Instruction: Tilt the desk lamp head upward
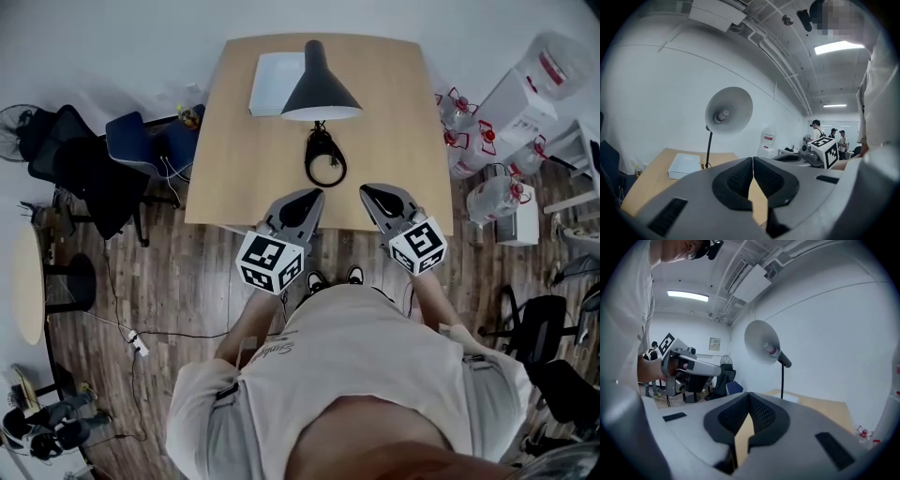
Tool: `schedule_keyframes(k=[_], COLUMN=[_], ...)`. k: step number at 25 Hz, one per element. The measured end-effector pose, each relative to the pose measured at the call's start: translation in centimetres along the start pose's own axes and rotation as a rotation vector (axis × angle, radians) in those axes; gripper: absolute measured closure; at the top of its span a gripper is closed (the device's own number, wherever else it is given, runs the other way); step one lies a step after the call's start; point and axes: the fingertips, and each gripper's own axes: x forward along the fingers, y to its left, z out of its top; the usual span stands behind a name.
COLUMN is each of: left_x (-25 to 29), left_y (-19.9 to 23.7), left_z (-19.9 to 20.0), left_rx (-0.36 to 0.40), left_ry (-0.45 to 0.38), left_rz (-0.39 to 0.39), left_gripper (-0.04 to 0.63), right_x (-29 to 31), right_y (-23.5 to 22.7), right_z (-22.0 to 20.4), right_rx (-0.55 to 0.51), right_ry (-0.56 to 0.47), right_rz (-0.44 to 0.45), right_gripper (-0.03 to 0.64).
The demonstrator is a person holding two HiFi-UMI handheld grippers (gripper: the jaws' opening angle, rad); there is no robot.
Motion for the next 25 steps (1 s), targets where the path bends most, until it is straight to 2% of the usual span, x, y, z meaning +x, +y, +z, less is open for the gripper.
schedule_keyframes(k=[9,16,25], left_x=[0.7,1.2,1.2], left_y=[-0.3,0.6,1.1], left_z=[1.9,4.0,3.3], left_rx=[0.025,0.082,0.066], left_ry=[-0.055,-0.07,-0.064], left_rz=[0.051,0.078,0.099], left_gripper=[0.578,0.578,0.578], right_x=[-1.4,-0.9,-1.3], right_y=[-1.0,-2.1,-2.2], right_z=[5.8,7.4,6.6], right_rx=[-0.075,-0.084,-0.068], right_ry=[-0.134,-0.163,-0.152], right_rz=[0.01,0.002,0.007], right_gripper=[0.621,0.621,0.621])
